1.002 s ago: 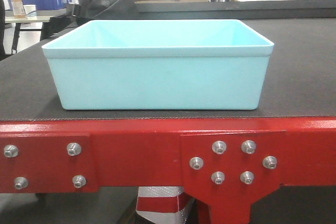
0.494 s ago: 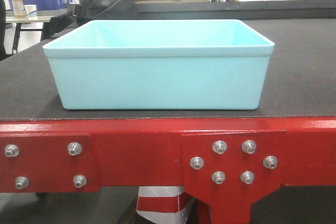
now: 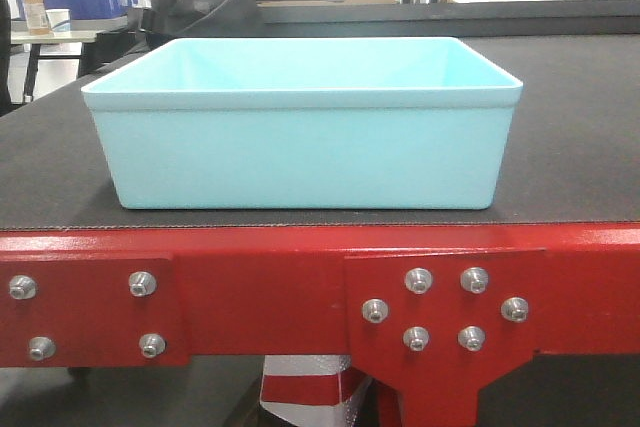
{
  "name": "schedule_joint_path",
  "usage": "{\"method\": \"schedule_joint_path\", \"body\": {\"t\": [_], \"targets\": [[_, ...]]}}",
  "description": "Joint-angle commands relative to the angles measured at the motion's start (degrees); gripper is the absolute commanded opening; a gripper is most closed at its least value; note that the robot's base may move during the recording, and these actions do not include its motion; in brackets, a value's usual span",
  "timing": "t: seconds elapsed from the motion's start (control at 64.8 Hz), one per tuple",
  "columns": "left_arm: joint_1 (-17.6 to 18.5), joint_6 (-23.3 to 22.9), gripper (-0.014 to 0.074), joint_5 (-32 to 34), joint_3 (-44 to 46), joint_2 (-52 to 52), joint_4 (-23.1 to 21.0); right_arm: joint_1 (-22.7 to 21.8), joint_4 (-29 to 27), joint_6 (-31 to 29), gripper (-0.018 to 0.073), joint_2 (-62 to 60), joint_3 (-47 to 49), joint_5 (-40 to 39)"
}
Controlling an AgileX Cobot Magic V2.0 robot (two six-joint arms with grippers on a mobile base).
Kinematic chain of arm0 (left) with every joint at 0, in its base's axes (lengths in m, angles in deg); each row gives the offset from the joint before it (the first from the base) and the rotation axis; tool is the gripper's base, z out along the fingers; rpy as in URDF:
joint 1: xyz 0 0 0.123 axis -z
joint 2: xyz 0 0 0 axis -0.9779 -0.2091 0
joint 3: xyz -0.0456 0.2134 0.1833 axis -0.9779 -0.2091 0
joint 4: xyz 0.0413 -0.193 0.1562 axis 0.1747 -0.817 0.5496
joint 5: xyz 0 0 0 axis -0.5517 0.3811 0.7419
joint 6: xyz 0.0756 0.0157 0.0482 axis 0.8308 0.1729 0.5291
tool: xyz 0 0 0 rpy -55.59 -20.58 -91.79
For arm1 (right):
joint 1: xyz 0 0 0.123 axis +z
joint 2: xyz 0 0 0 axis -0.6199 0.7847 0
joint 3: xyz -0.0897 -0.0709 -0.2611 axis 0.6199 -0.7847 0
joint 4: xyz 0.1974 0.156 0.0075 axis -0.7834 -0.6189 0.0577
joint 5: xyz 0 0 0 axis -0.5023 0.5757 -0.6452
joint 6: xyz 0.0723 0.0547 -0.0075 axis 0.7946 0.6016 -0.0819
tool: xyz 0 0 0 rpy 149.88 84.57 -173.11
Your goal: Fetch blue bin and place on conveyor start
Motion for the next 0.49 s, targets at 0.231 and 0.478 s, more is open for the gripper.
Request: {"method": "schedule_joint_path", "body": {"t": [0.231,0.478], "targets": [[-0.1,0.2,-0.0111,1.4,0.1,0.3,-3.2,-0.1,0.3,0.0,-0.0167,-0.5,0.0,-1.2],[-0.1,0.2,-0.0111,1.4,0.1,0.3,-3.2,-0.1,0.3,0.0,-0.0167,-0.5,0.0,-1.2]]}}
